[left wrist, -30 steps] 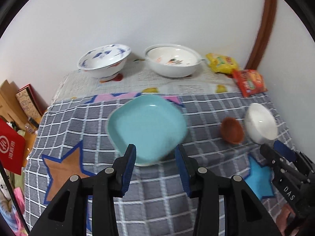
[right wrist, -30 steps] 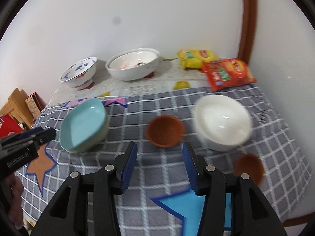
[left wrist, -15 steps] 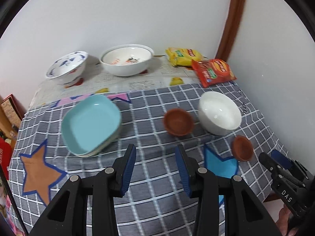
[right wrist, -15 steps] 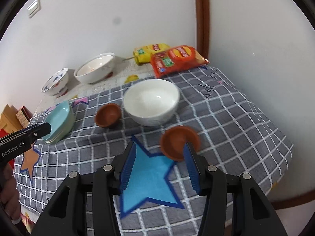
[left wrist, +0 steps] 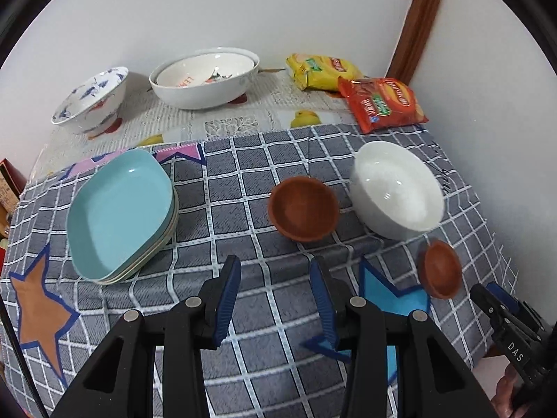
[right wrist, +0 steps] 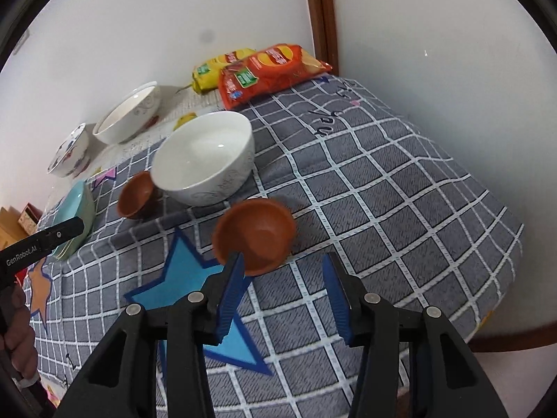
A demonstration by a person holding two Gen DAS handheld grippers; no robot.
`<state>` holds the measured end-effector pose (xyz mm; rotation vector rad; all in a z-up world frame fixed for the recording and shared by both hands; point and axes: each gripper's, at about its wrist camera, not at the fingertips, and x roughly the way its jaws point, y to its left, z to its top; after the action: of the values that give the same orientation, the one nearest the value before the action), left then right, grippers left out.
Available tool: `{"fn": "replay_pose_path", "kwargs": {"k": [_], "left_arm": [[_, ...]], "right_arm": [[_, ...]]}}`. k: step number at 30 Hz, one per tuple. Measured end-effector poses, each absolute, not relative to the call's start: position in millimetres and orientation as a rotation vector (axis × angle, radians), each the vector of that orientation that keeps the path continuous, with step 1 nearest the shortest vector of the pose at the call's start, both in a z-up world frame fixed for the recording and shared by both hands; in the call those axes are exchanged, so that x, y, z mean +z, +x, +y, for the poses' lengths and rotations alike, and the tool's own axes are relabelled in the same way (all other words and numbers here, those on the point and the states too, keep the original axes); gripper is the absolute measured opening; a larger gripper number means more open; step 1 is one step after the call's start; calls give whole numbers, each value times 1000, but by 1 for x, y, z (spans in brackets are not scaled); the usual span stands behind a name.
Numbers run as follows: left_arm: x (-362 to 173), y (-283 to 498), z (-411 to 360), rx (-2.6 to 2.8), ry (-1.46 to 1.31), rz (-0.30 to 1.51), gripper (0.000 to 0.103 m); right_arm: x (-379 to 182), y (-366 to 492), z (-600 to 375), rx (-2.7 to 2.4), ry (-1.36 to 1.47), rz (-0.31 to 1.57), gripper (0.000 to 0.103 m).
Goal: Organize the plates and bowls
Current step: 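Move both grippers toward the small brown clay bowls, then close the left gripper on one brown bowl rim while the right gripper grasps another brown bowl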
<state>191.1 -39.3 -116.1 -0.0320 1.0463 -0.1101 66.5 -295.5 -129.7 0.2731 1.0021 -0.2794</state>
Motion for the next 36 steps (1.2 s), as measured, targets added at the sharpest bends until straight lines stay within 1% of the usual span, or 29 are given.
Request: {"fn": "replay_pose_path", "kwargs": {"k": [3,10,16,23,25,26,34,36], "left_arm": [[-124,205,-37,-108,-22,1056,39],[-143,237,-41,-127,4,1081,39],[-161,259,-45,-146,-1,1111,39],[-176,271,-48,-158,-4,1133,37],[-179,273,-49,-168,-8,1141,31],[-182,273,-50,-167,-6,1147,30],[-185,275,-54,-177,8,1137,29],[-185,276,-53,-183,0,1135,29]], "right_arm": [[-141,73,-301,-296,297,1010,47],[-164,86,-308,-303,352,1029,41],[-177,99,-307,-308,346,1051,39],[-181,103,-309,-317,335,1028,39],[-182,102,-310,-320,343,1014,39],[-182,102,-310,-320,343,1008,39],[-185,104,-304,-330,272,995,40],[-185,103,-305,-331,278,989,41]]}}
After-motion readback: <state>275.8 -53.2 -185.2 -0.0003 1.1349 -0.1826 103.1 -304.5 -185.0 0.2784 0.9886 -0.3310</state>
